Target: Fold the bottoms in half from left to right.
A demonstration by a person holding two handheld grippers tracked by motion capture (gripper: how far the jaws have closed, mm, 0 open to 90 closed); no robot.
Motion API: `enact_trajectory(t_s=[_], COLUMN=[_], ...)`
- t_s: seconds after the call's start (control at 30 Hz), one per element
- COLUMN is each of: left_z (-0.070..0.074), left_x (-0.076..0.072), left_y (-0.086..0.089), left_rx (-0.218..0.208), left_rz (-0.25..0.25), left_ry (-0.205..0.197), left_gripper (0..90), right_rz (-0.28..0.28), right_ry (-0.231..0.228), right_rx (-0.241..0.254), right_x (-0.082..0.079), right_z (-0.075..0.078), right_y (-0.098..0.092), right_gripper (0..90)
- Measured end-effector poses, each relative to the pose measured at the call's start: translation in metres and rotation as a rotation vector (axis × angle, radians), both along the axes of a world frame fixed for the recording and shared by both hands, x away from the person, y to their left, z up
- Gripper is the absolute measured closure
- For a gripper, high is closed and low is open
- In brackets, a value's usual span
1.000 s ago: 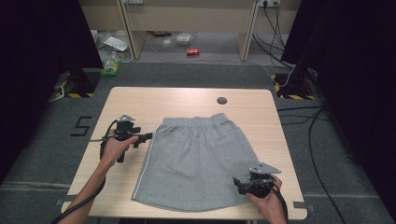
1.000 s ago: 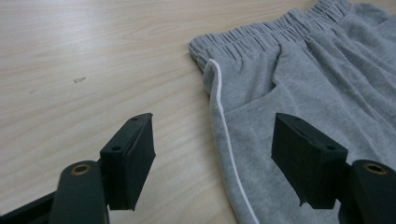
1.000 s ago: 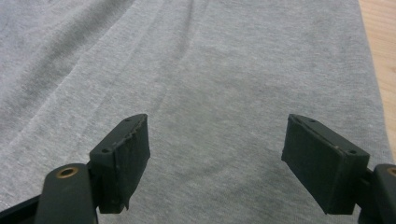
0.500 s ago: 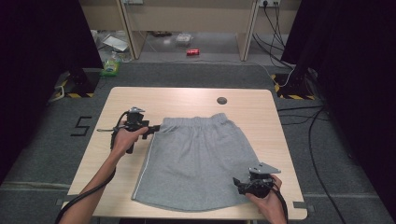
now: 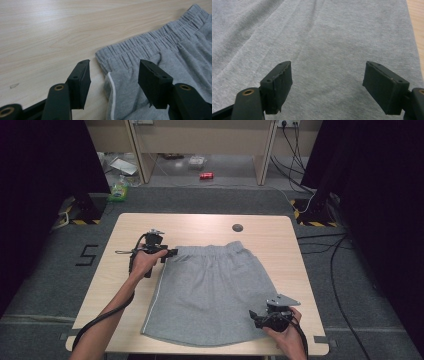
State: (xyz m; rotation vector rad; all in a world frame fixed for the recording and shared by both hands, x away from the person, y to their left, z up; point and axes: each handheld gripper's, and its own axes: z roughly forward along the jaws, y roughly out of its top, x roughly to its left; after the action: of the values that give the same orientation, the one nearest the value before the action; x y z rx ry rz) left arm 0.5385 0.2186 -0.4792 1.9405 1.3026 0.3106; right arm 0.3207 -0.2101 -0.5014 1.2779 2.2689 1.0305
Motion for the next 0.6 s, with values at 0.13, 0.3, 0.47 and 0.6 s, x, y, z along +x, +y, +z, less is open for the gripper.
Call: enact_trajectory(t_s=[0.13,0.3,0.47,0.6], left_z=[-0.002,-0.007,-0.012,-0.016], left_x=[0.005,0.016,0.023,0.027], left_y=[-0.003,-0.007,-0.013,-0.019], left_rx=[0.007,0.022,0.04,0.068], left_rz=[0.002,0.021,0.021,0.016], left_ry=[0.012,0.035,0.052,0.065], left_gripper=[44.1,47.0,49.5,51.1], right_rz=[0.001,0.004,0.006,0.009], right_ry=[0.004,0.004,0.008,0.007], right_rx=[-0.001,-0.001,0.0,0.003], right_x=[0.0,0.0,0.001,0.001], right_z=[0.0,-0.001,-0.001,-0.001], right_y=[0.0,0.0,0.001,0.002], right_gripper=[23.4,23.5,23.6,23.6])
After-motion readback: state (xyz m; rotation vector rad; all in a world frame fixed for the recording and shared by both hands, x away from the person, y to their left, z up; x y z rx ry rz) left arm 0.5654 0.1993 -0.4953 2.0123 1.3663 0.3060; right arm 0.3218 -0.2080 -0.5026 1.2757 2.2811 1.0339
